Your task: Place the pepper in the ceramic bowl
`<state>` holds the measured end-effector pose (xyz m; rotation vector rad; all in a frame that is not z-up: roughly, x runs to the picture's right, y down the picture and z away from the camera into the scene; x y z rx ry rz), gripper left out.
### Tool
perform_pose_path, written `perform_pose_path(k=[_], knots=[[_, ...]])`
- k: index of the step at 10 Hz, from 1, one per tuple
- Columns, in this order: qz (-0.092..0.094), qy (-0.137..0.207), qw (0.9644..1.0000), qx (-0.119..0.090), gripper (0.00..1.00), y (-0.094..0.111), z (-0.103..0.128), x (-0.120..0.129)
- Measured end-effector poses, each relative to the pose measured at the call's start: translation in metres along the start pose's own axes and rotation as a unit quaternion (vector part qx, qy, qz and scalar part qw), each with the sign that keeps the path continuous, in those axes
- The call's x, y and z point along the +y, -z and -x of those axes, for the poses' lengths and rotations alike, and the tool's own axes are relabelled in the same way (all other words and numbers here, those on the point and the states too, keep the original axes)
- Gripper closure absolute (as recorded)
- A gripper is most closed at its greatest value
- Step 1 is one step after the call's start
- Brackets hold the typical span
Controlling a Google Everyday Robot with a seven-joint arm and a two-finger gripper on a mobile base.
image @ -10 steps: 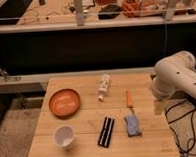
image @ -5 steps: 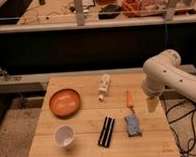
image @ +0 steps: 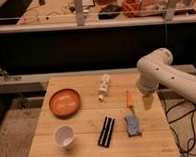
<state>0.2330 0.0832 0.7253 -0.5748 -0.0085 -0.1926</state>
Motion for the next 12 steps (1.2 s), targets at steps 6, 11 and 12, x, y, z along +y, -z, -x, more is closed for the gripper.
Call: perform_pose_path(k=[6,11,12], knots=[[0.002,0.038,0.9993,-0.003,0.2,-0.01,0.01,-0.019],[0.002,0.076,0.9971,-0.006,0.2,-0.021,0.019,-0.031],[0.002,0.086,0.9963,-0.006,0.2,-0.024,0.02,-0.033]])
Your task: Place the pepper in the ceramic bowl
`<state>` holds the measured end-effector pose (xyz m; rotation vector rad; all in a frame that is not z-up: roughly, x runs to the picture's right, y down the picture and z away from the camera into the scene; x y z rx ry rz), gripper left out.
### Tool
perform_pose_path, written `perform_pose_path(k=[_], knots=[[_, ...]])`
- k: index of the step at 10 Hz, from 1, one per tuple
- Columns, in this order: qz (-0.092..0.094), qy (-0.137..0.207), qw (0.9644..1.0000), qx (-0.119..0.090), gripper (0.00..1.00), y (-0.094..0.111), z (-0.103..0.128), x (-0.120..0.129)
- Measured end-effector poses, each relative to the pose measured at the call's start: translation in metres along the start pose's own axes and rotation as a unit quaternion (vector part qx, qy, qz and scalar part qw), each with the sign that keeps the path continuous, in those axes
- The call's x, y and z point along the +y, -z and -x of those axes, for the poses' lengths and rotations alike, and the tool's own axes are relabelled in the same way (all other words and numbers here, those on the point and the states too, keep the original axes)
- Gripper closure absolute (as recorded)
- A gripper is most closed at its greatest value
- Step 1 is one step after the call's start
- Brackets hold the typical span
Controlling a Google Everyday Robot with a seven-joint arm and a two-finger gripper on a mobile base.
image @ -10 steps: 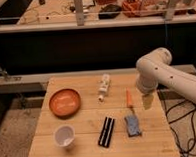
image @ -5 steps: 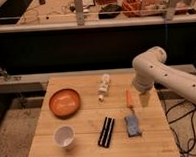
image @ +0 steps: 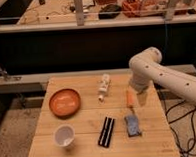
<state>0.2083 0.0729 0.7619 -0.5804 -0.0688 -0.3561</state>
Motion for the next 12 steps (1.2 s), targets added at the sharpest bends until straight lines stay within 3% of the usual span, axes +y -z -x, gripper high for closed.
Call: perform_pose_path(k=[12], knots=[[0.003,0.06,0.9981,-0.011,0.2,-0.041,0.002,-0.024]])
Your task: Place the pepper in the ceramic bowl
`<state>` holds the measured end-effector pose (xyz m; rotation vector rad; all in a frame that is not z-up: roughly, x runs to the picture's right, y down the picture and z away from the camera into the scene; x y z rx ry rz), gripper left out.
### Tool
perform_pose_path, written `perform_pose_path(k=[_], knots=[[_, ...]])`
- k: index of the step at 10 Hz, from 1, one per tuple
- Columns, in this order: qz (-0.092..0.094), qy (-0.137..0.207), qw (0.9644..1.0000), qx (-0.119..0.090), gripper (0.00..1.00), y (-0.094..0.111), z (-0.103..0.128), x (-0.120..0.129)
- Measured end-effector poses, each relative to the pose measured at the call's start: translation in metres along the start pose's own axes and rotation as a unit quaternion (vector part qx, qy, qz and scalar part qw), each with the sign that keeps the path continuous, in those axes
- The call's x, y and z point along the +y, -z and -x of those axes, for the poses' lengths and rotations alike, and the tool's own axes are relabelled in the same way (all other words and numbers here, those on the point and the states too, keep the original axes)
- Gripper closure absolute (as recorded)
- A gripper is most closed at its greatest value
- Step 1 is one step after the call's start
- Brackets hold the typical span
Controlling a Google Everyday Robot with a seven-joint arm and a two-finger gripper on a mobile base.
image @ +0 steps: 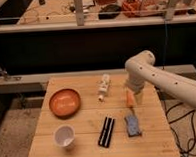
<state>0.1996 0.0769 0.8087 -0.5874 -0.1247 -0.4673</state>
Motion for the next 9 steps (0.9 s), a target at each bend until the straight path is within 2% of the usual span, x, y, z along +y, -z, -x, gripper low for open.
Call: perform_pose_path(k=[4,9], knots=[[-0.004,-0.003,1.0,-0.007,0.2,-0.018,-0.002,-0.002],[-0.008,0.0,0.9999,-0.013,0.2,-0.029,-0.006,-0.001]])
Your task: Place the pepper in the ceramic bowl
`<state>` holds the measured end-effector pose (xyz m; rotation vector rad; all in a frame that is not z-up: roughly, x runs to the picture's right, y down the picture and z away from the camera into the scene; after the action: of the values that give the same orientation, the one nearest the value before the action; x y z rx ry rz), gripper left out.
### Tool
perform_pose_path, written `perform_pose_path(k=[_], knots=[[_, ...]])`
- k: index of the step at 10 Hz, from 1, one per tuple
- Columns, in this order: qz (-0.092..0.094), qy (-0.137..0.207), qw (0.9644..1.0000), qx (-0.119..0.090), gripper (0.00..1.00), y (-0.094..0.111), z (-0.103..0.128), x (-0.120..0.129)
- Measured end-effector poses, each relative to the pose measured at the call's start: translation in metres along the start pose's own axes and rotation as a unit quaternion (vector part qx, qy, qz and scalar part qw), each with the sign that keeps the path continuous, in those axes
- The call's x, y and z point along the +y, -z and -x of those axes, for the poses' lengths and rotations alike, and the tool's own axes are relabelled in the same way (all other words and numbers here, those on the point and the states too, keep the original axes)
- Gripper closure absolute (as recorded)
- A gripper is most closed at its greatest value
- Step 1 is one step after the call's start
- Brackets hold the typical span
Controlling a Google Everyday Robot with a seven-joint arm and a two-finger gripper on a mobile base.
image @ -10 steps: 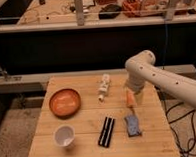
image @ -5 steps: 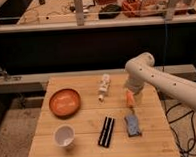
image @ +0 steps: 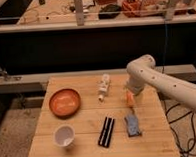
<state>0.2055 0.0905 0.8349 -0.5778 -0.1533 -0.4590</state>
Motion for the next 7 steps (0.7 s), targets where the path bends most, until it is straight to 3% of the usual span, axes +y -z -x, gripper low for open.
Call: perform_pose_path(k=[7], knots=[[0.002,0.01,0.9999,-0.005,0.2,-0.013,-0.004,0.005]])
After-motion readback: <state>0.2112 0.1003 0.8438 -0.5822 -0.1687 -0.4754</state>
